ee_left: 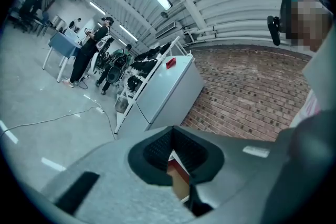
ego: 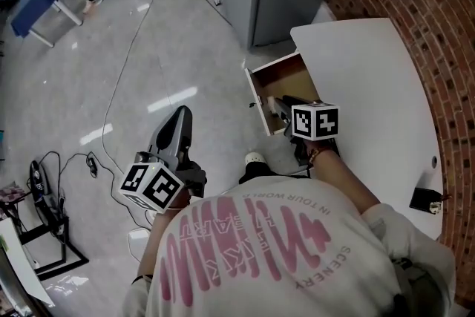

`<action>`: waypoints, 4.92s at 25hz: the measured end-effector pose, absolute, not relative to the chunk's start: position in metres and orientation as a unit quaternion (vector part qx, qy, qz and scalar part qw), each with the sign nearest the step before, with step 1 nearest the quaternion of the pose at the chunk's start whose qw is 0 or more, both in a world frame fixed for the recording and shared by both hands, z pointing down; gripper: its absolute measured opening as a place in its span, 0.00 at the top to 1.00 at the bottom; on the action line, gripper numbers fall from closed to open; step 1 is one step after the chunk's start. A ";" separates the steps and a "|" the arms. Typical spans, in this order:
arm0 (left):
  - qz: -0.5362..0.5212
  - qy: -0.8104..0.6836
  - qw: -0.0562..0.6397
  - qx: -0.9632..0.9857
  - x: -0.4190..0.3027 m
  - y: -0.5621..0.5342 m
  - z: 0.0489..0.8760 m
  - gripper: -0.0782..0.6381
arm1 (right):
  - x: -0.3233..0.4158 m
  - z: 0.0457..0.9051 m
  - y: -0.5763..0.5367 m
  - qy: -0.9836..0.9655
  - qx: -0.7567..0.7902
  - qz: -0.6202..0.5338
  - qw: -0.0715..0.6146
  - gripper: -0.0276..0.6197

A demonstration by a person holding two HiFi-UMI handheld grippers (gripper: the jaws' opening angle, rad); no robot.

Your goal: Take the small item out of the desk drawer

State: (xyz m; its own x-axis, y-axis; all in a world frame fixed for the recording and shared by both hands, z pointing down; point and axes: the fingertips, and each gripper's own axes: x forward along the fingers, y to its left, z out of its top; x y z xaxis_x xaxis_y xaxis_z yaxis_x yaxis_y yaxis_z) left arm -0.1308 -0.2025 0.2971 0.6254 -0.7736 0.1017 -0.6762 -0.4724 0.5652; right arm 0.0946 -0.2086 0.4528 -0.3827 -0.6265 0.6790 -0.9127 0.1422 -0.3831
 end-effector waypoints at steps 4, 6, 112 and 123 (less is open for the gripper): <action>-0.083 -0.438 0.295 0.845 -0.126 -0.220 0.301 0.88 | 0.102 0.457 -0.236 -0.735 0.519 0.394 0.187 0.79; -0.085 -0.448 0.295 0.839 -0.125 -0.227 0.302 0.88 | 0.103 0.461 -0.248 -0.739 0.511 0.395 0.191 0.79; 0.090 -0.567 0.485 0.660 -0.106 -0.219 0.538 0.88 | 0.161 0.857 -0.265 -0.548 0.411 0.614 0.391 0.72; 0.106 -0.557 0.489 0.663 -0.092 -0.233 0.535 0.88 | 0.160 0.854 -0.266 -0.569 0.393 0.599 0.404 0.74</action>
